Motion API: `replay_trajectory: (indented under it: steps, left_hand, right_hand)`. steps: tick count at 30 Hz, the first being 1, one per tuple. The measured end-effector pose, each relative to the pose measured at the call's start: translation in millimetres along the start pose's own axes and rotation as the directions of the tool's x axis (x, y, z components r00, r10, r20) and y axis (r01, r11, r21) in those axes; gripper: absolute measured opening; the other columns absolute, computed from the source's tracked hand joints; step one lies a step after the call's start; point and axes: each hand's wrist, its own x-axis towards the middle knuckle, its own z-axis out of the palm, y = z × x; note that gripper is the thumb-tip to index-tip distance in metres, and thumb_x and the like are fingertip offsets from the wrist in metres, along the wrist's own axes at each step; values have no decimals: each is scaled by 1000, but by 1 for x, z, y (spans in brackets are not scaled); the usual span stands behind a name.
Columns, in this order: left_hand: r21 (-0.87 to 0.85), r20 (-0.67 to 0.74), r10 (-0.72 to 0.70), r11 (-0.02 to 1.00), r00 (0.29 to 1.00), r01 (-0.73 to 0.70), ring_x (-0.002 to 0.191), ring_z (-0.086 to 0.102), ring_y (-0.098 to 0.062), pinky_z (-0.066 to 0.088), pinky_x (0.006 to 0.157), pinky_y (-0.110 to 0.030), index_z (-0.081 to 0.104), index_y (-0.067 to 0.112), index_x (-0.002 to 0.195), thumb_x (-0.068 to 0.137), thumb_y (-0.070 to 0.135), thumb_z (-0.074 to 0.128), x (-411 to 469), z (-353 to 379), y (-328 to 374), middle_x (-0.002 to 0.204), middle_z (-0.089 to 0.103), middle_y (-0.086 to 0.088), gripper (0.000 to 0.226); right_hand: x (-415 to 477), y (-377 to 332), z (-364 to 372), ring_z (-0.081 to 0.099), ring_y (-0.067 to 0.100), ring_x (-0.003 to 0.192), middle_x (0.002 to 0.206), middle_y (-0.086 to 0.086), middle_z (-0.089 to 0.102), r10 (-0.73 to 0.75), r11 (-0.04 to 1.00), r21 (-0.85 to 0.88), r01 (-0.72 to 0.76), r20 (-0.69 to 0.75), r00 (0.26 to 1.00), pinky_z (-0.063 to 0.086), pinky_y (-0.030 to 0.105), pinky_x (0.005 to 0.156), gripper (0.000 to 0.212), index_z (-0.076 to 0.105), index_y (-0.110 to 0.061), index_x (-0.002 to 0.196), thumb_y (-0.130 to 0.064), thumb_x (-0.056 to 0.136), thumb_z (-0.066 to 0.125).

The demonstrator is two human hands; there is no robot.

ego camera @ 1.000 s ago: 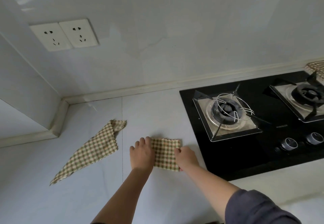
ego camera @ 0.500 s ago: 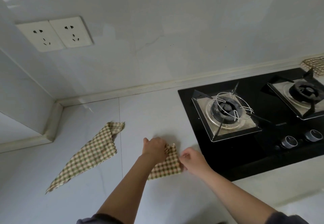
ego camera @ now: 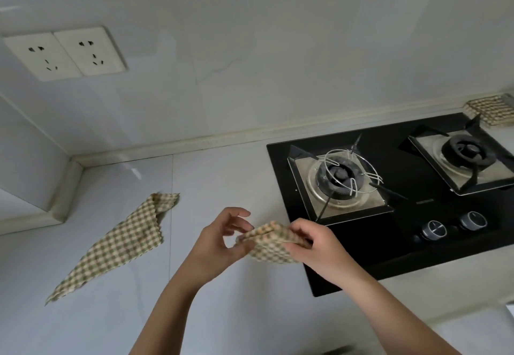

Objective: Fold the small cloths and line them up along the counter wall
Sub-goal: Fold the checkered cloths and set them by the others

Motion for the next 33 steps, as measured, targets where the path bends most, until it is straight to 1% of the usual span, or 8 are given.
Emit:
replay_trajectory:
  steps: [4, 7, 11, 16, 22, 25, 29, 33]
  left_hand:
    - [158, 131, 105, 979, 986, -126, 97, 61, -8, 46, 86, -19, 60, 30, 107, 77, 15, 77, 12, 43, 45, 97, 66, 13, 37]
    - [14, 9, 114, 993, 993, -114, 80, 64, -11, 50, 73, -26, 66, 20, 87, 83, 9, 71, 24, 93, 80, 81, 68, 5, 12]
    - [-182, -46, 63, 981, 997, -70, 70, 60, -7, 48, 65, -20, 63, 15, 82, 82, -1, 69, 33, 164, 113, 72, 65, 7, 17]
    - [-79, 158, 111, 992, 981, -100, 84, 64, -9, 51, 76, -21, 64, 18, 95, 77, 11, 76, 44, 258, 148, 90, 69, 3, 23]
    - [-75, 50, 224, 973, 973, -220, 77, 68, -13, 51, 74, -25, 66, 26, 73, 81, 11, 72, 74, 347, 204, 80, 71, 1, 18]
    - [-54, 81, 260, 965, 962, -256, 85, 68, -13, 51, 83, -31, 63, 26, 90, 81, 8, 72, 91, 378, 217, 91, 70, 3, 22]
    - [136, 123, 533, 827, 837, -546, 108, 59, -7, 44, 95, -20, 45, 31, 120, 80, 9, 74, 118, 408, 243, 121, 55, 19, 54]
    - [262, 289, 672, 629, 682, -732, 112, 56, -7, 49, 91, -29, 53, 25, 108, 84, 24, 67, 166, 426, 268, 128, 50, 12, 28]
  right_hand:
    - [-19, -19, -49, 64, 22, 82, 84, 3, 67, -116, 990, -82, 118, 24, 993, 51, 30, 73, 16, 68, -19, 92, -5, 84, 66]
    - [-39, -17, -97, 67, 18, 84, 88, 1, 70, -120, 991, -64, 120, 6, 993, 53, 28, 74, 19, 68, -19, 96, -6, 82, 70]
    - [-76, 4, -178, 68, 16, 84, 83, 0, 71, -38, 998, 52, 42, -87, 995, 53, 23, 71, 16, 67, -17, 89, -5, 80, 72]
    - [-122, 21, -267, 64, 11, 76, 79, 0, 68, -61, 993, 87, 78, -179, 982, 51, 23, 68, 14, 65, -11, 87, -12, 74, 73]
    - [-165, 40, -363, 69, 9, 85, 89, -1, 72, -58, 996, -84, 43, -183, 981, 56, 28, 75, 17, 68, -21, 93, -13, 80, 74]
    - [-177, 54, -402, 69, 9, 80, 84, -2, 72, -39, 997, -80, 21, -235, 971, 55, 29, 70, 13, 67, -23, 86, -13, 81, 73]
    - [-177, 61, -450, 68, 8, 77, 82, -5, 71, -58, 993, -113, 26, -291, 955, 52, 24, 66, 13, 68, -24, 85, -13, 81, 72]
    - [-170, 63, -503, 68, 10, 80, 83, -4, 71, -73, 990, -140, 33, -291, 954, 55, 28, 70, 11, 69, -25, 86, -17, 79, 74]
